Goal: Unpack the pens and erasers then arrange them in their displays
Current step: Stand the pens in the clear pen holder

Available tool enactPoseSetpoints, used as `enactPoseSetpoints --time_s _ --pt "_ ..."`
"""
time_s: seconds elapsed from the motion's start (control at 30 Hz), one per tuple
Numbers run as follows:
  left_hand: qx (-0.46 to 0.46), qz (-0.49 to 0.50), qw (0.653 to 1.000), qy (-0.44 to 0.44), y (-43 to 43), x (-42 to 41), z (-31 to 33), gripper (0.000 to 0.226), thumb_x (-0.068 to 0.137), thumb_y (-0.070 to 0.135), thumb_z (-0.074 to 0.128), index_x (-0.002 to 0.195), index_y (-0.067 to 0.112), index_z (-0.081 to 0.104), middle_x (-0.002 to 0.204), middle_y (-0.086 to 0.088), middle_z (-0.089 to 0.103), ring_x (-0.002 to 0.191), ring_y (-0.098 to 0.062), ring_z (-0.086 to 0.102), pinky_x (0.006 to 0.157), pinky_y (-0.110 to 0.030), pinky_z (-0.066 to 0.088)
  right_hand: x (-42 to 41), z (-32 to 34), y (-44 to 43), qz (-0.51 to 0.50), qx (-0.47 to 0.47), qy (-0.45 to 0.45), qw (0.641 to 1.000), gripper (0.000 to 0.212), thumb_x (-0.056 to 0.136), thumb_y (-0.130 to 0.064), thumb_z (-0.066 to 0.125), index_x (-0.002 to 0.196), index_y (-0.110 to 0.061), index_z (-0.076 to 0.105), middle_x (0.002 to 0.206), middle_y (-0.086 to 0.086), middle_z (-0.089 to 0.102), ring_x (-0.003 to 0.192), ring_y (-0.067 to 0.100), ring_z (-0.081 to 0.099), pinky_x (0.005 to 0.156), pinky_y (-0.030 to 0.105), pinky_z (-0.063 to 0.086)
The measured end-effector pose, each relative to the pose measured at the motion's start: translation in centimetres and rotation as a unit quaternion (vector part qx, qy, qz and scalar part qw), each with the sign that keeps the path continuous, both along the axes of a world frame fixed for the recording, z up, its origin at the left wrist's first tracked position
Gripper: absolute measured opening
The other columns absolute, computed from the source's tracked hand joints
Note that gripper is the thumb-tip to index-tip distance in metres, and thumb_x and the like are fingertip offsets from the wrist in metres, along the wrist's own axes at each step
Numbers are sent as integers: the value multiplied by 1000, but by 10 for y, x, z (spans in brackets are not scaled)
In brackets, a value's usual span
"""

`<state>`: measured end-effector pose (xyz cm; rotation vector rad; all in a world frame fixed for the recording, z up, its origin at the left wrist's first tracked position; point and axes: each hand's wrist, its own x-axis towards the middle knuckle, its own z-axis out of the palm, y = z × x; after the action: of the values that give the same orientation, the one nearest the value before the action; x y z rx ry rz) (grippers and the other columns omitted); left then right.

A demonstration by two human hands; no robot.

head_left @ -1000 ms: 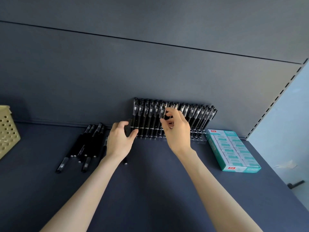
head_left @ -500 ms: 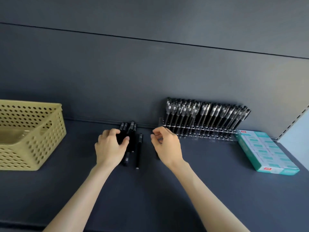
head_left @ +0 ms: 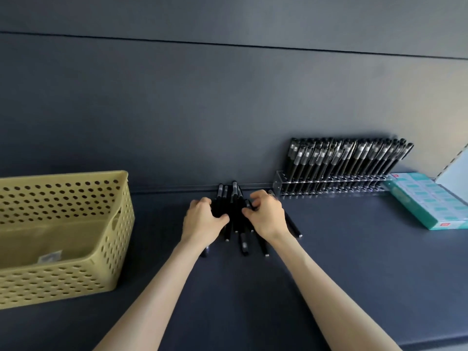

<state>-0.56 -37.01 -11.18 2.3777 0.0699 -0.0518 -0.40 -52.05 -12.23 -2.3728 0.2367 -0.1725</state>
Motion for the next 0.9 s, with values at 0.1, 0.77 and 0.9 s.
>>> enactPoseSetpoints --time_s 0.1,0.77,0.9 --pt "-20 0 1000 22 2 8 3 22 78 26 70 87 19 51 106 -7 57 97 -26 55 88 -37 47 4 -3 3 -24 22 2 999 39 80 -24 71 115 -13 58 94 -3 62 90 15 56 73 21 35" --pt "-29 -9 1000 0 12 21 -2 17 93 25 52 94 11 62 85 -5 66 87 -28 62 75 -33 48 5 -13 0 -81 98 -73 989 11 86 -25 65 92 -16 69 73 -12 61 71 8 58 69 17 39" --pt "57 -34 998 -14 11 5 -8 25 97 30 43 98 6 52 81 -6 59 79 -29 60 63 -34 45 5 -13 0 -79 107 -77 988 12 87 -24 65 94 -16 68 76 -11 62 71 6 57 65 14 38"
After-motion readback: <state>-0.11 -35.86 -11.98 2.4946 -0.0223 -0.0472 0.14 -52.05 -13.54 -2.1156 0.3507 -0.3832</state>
